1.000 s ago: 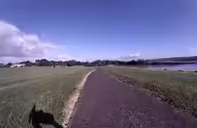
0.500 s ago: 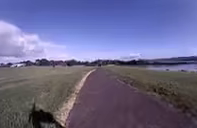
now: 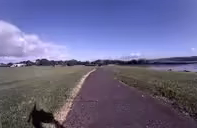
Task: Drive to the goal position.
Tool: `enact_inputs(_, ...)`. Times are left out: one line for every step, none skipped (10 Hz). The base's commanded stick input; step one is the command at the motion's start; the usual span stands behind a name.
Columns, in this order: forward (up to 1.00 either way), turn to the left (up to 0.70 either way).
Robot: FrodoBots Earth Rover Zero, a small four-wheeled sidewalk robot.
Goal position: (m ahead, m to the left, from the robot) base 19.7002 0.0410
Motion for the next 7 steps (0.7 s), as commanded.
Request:
enact_inputs(0.7,0.01)
enact_inputs(0.7,0.01)
enact_inputs(0.7,0.01)
enact_inputs(0.7,0.01)
enact_inputs(0.7,0.01)
enact_inputs(0.7,0.01)
enact_inputs(0.7,0.01)
